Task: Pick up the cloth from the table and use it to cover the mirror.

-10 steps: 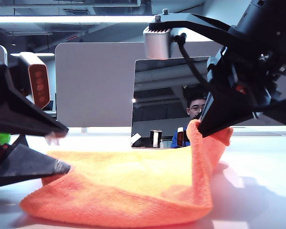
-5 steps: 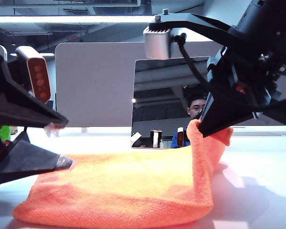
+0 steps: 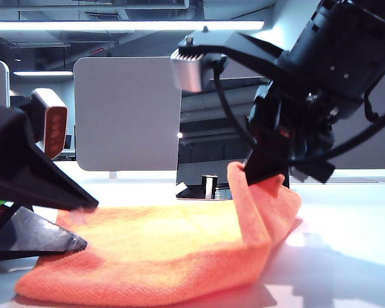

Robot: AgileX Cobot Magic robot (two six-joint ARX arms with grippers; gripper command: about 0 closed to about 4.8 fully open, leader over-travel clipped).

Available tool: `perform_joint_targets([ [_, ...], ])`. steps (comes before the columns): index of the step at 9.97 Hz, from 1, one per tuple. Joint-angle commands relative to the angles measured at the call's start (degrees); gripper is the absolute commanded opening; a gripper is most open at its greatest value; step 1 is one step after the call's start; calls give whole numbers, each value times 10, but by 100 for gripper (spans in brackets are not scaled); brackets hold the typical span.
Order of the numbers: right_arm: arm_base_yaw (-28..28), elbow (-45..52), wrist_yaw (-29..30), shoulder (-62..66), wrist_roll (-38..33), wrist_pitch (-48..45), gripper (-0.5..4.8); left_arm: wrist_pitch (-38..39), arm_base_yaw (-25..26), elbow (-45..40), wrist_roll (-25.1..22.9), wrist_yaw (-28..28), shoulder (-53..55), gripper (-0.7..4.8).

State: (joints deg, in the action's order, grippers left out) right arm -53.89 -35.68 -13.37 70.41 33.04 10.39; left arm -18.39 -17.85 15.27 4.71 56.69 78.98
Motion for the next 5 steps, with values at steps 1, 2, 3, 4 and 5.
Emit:
perform_joint_targets([
  [1, -1, -2, 1, 2, 0, -13, -6, -9, 1, -2, 2, -112, 0, 341],
  [2, -1, -2, 0, 3, 0, -13, -6, -23, 1, -1, 2, -130, 0, 342],
  [3, -1, -2, 0, 3, 0, -13, -6, -34, 1, 9, 2, -188, 0, 342],
  [4, -1, -2, 0, 3, 0, -14, -6, -42, 1, 29, 2, -252, 0, 342],
  [5, -1, -2, 0, 3, 0, -14, -6, -50, 1, 37, 2, -264, 0, 342],
])
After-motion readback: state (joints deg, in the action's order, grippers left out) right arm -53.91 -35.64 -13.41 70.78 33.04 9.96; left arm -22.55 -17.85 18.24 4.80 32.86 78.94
